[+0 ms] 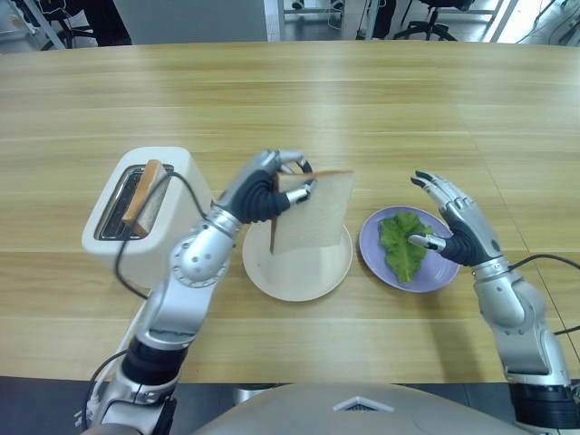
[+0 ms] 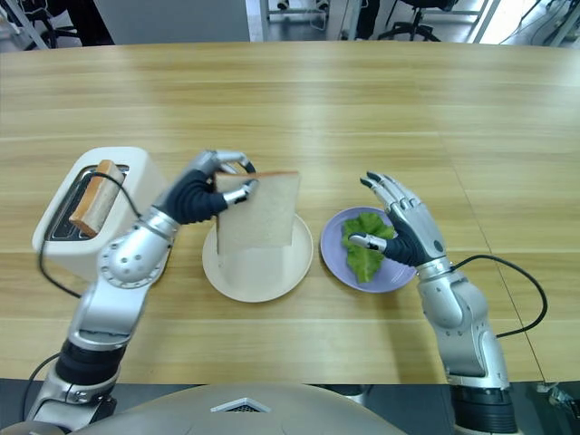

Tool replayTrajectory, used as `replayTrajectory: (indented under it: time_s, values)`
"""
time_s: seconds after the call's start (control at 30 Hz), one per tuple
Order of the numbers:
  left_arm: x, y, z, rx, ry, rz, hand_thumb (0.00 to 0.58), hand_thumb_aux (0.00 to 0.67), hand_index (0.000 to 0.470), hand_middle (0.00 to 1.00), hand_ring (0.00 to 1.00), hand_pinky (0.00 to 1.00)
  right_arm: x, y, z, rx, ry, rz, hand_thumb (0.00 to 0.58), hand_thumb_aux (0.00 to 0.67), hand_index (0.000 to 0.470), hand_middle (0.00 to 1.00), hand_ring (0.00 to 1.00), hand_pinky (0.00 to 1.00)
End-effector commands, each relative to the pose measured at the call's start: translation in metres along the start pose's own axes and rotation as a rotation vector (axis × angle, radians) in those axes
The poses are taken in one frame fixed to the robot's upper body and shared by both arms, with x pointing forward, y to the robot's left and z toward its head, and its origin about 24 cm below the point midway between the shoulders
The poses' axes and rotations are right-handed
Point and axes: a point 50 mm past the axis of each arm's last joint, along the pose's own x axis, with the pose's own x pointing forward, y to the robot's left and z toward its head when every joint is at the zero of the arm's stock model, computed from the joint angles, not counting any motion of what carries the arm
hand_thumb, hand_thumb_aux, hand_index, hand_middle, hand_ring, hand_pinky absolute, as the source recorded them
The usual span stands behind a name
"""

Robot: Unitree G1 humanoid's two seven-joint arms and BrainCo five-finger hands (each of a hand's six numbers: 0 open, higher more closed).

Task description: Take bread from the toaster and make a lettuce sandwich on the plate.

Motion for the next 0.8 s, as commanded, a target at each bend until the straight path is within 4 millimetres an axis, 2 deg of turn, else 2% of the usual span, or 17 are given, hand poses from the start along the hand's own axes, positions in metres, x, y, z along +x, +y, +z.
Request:
replayTrajectory:
  time_s: [0.03, 0.17, 0.3, 0.43, 0.53, 0.57, 0.63, 0.67, 0.73, 0.77, 0.8]
  values:
    - [0.013, -0.015, -0.028, 0.012, 0.105, -0.092, 0.580, 0.670, 0.460, 1.00, 1.00, 1.00, 0.001, 0.014, -0.006, -0.150, 0.015, 0.115, 0.000, 0.000, 0.000, 0.00, 0.00, 0.00]
    - [0.027, -0.020, -0.049, -0.004, 0.176, -0.127, 0.580, 0.670, 0.460, 1.00, 1.00, 1.00, -0.002, 0.030, -0.021, -0.344, 0.068, 0.269, 0.000, 0.000, 0.000, 0.00, 0.00, 0.00]
    - [0.032, -0.026, -0.064, -0.013, 0.246, -0.169, 0.580, 0.670, 0.460, 1.00, 1.00, 1.00, 0.000, 0.039, -0.028, -0.439, 0.093, 0.368, 0.000, 0.000, 0.000, 0.00, 0.00, 0.00]
    - [0.024, -0.038, -0.080, 0.007, 0.340, -0.268, 0.580, 0.670, 0.460, 1.00, 1.00, 1.00, 0.000, 0.044, -0.032, -0.515, 0.120, 0.482, 0.000, 0.000, 0.000, 0.00, 0.00, 0.00]
    - [0.010, -0.049, -0.090, 0.038, 0.405, -0.366, 0.580, 0.670, 0.460, 1.00, 1.00, 1.00, 0.002, 0.046, -0.034, -0.571, 0.118, 0.523, 0.000, 0.000, 0.000, 0.00, 0.00, 0.00]
    - [0.005, -0.052, -0.091, 0.047, 0.417, -0.395, 0.000, 0.000, 0.000, 1.00, 1.00, 1.00, 0.004, 0.047, -0.034, -0.594, 0.117, 0.534, 0.000, 0.000, 0.000, 0.00, 0.00, 0.00]
    - [-0.002, -0.055, -0.091, 0.055, 0.427, -0.426, 0.000, 0.000, 0.000, 1.00, 1.00, 1.00, 0.006, 0.048, -0.035, -0.624, 0.114, 0.556, 0.000, 0.000, 0.000, 0.00, 0.00, 0.00]
    - [-0.005, -0.056, -0.090, 0.062, 0.430, -0.437, 0.000, 0.000, 0.000, 0.93, 0.93, 0.93, 0.006, 0.048, -0.035, -0.630, 0.112, 0.567, 0.000, 0.000, 0.000, 0.00, 0.00, 0.00]
    - [-0.013, -0.054, -0.089, 0.081, 0.440, -0.448, 0.000, 0.000, 0.000, 0.40, 0.40, 0.40, 0.006, 0.051, -0.036, -0.663, 0.104, 0.598, 0.000, 0.000, 0.000, 0.00, 0.00, 0.00]
    - [-0.016, -0.051, -0.088, 0.094, 0.442, -0.443, 0.000, 0.000, 0.000, 0.36, 0.36, 0.36, 0.005, 0.052, -0.037, -0.680, 0.102, 0.616, 0.000, 0.000, 0.000, 0.00, 0.00, 0.00]
    - [-0.019, -0.047, -0.086, 0.111, 0.443, -0.432, 0.000, 0.000, 0.000, 0.24, 0.24, 0.24, 0.005, 0.053, -0.037, -0.698, 0.099, 0.629, 0.000, 0.000, 0.000, 0.00, 0.00, 0.00]
